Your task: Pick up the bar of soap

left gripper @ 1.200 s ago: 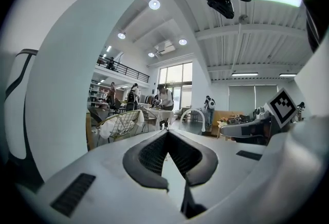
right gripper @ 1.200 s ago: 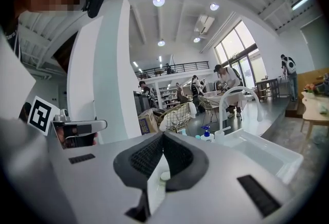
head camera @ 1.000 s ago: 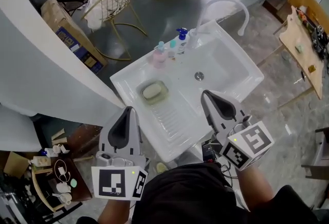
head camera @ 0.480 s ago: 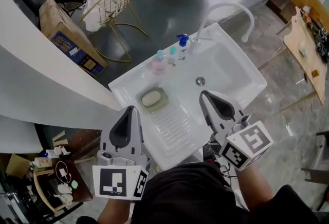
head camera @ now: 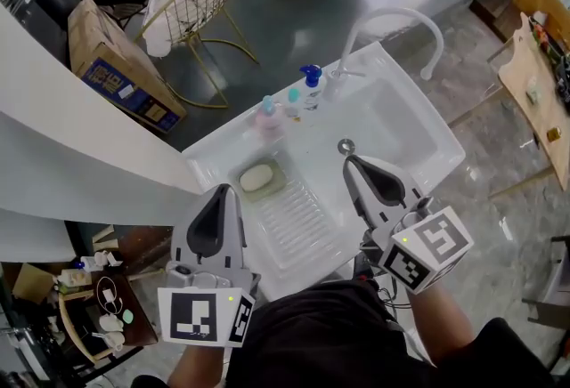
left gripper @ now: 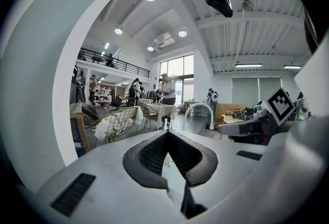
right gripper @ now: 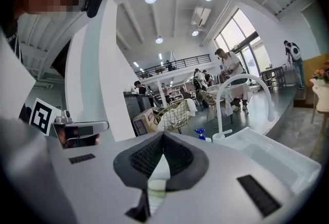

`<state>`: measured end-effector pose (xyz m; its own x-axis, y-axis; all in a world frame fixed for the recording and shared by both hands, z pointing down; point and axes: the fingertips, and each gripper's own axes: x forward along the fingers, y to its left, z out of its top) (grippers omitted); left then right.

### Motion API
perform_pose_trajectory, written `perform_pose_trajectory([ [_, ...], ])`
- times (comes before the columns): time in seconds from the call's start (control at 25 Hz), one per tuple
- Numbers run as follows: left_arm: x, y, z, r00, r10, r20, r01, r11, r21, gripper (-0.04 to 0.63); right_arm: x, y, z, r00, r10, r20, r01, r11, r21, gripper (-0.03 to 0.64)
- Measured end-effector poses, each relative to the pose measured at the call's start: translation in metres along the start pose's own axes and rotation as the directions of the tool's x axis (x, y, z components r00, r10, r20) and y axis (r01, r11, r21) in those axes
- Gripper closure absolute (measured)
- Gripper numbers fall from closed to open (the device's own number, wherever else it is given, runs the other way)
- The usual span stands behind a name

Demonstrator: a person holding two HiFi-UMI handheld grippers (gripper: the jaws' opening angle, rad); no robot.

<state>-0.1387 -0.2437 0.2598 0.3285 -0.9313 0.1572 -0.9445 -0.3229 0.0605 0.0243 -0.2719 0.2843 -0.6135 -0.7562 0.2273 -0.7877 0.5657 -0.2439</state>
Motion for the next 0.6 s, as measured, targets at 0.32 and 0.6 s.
perform_pose_trajectory([
  [0.32,0.018,-0.008,-0.003,0.999,0.043,-0.023,-0.043,0.999,0.023,0.592,0.006,-0.03,-0.003,0.999,0.035,-0.002,-0.035,0.999,0.04,0.612],
  [0.6,0.027,-0.003,-0.008,0.998,0.047,-0.046,-0.045,0.998,0.033,0.592,0.015,-0.039,-0.006,0.999,0.048,-0.017,-0.047,0.997,0.064,0.612],
])
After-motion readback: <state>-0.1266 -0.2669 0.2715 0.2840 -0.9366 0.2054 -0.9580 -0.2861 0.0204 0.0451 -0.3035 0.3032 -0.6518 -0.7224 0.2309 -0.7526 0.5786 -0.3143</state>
